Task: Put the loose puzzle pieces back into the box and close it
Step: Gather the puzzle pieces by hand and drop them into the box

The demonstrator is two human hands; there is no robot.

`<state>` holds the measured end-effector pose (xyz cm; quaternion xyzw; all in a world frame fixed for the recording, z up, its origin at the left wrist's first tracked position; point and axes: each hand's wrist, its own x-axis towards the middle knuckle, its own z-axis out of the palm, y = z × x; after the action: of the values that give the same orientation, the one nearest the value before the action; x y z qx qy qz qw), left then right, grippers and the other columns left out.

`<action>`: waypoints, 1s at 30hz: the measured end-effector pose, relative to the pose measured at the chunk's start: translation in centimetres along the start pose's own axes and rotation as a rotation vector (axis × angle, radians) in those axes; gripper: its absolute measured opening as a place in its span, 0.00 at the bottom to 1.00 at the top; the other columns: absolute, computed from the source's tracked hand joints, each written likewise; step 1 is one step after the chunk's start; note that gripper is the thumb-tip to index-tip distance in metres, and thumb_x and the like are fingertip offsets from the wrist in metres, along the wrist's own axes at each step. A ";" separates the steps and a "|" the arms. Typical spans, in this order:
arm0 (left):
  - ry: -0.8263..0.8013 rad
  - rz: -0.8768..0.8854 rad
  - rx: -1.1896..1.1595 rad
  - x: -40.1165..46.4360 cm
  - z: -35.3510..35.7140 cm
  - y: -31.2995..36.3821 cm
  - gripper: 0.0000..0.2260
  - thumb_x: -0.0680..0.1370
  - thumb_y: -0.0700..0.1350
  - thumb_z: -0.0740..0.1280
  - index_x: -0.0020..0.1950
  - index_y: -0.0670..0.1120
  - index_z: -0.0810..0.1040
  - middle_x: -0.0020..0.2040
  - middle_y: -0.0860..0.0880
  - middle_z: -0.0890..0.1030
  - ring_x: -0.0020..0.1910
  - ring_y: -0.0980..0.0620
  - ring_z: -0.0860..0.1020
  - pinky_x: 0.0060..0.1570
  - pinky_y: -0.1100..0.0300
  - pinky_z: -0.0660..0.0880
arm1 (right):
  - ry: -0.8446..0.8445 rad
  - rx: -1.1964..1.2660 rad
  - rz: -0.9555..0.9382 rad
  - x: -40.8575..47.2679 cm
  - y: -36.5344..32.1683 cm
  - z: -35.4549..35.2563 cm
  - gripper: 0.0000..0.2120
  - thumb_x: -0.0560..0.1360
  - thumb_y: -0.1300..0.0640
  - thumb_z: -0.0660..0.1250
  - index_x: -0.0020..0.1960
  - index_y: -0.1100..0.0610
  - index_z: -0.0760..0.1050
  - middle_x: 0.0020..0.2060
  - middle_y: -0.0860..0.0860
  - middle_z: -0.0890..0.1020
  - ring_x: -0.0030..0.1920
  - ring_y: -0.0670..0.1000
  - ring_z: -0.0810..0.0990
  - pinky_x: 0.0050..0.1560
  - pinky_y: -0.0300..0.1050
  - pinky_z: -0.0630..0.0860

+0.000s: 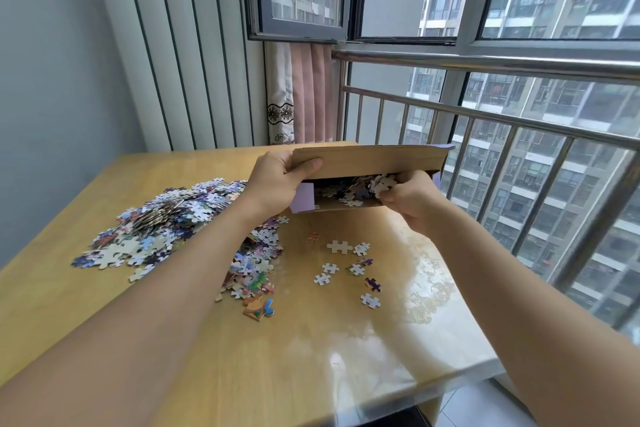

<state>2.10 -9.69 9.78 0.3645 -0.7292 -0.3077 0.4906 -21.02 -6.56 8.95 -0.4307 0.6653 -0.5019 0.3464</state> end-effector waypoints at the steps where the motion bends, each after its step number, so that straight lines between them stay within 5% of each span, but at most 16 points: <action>1: -0.001 0.001 -0.005 0.0 0.0 0.1 0.09 0.80 0.46 0.69 0.58 0.46 0.83 0.50 0.54 0.84 0.47 0.65 0.79 0.48 0.74 0.73 | 0.040 -0.065 -0.042 0.1 0.1 -0.1 0.07 0.72 0.69 0.71 0.49 0.64 0.76 0.52 0.60 0.82 0.52 0.58 0.82 0.57 0.54 0.81; 4: -0.003 -0.004 -0.032 0.1 0.0 0.4 0.06 0.80 0.46 0.69 0.55 0.49 0.83 0.51 0.53 0.84 0.49 0.60 0.80 0.51 0.71 0.75 | 0.112 -0.249 -0.223 0.0 0.5 -0.3 0.07 0.72 0.63 0.75 0.47 0.64 0.81 0.43 0.56 0.84 0.43 0.54 0.82 0.39 0.45 0.77; 8: -0.005 -0.009 -0.057 0.1 0.0 0.6 0.06 0.80 0.45 0.69 0.55 0.50 0.83 0.50 0.55 0.84 0.47 0.67 0.80 0.50 0.73 0.74 | 0.177 -0.482 -0.443 0.1 1.1 -0.5 0.07 0.75 0.60 0.73 0.42 0.60 0.77 0.34 0.48 0.78 0.34 0.44 0.73 0.31 0.35 0.65; 14: -0.002 -0.023 -0.091 1.0 -0.7 0.9 0.06 0.80 0.45 0.69 0.56 0.51 0.82 0.52 0.54 0.85 0.53 0.58 0.81 0.58 0.66 0.75 | -0.020 -0.732 -0.664 0.2 0.1 -1.7 0.09 0.81 0.58 0.64 0.53 0.61 0.79 0.43 0.55 0.83 0.41 0.56 0.77 0.38 0.48 0.68; 17: 0.029 -0.024 -0.182 1.8 -1.5 2.0 0.06 0.81 0.42 0.68 0.55 0.51 0.81 0.49 0.58 0.84 0.48 0.66 0.81 0.52 0.72 0.74 | -0.205 -0.806 -0.776 -0.3 -2.3 -3.2 0.16 0.76 0.54 0.73 0.62 0.57 0.80 0.54 0.50 0.84 0.52 0.50 0.80 0.53 0.47 0.76; 20: 0.102 -0.051 -0.280 2.6 -2.1 2.8 0.06 0.81 0.41 0.67 0.57 0.48 0.81 0.48 0.58 0.84 0.44 0.68 0.81 0.48 0.74 0.74 | -0.134 -1.040 -0.952 0.1 -3.5 -3.6 0.19 0.73 0.54 0.77 0.63 0.56 0.81 0.62 0.49 0.82 0.63 0.51 0.78 0.65 0.49 0.74; 23: 0.204 -0.079 -0.335 3.6 -2.5 4.2 0.07 0.81 0.45 0.67 0.58 0.46 0.80 0.48 0.56 0.84 0.46 0.62 0.81 0.47 0.71 0.75 | 0.066 -0.973 -1.182 0.8 -5.0 -3.8 0.07 0.76 0.63 0.73 0.52 0.58 0.86 0.58 0.53 0.84 0.61 0.59 0.80 0.62 0.56 0.77; 26: 0.279 -0.075 -0.281 4.8 -3.2 5.3 0.07 0.82 0.52 0.65 0.53 0.50 0.78 0.49 0.53 0.83 0.49 0.56 0.80 0.50 0.63 0.75 | 0.262 -0.861 -1.286 0.7 -7.9 -4.1 0.05 0.76 0.62 0.72 0.49 0.57 0.86 0.51 0.52 0.86 0.53 0.56 0.81 0.53 0.52 0.80; 30: 0.253 -0.108 -0.232 5.1 -3.3 5.6 0.07 0.83 0.53 0.62 0.49 0.52 0.76 0.45 0.51 0.81 0.46 0.51 0.79 0.49 0.59 0.75 | 0.214 -0.932 -1.281 -0.1 -8.9 -3.4 0.04 0.74 0.62 0.73 0.45 0.56 0.87 0.44 0.49 0.87 0.48 0.55 0.81 0.47 0.51 0.79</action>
<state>2.63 -11.20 17.90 0.3796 -0.6006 -0.3674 0.6002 -22.07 -6.35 18.45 -0.7791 0.4594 -0.3121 -0.2907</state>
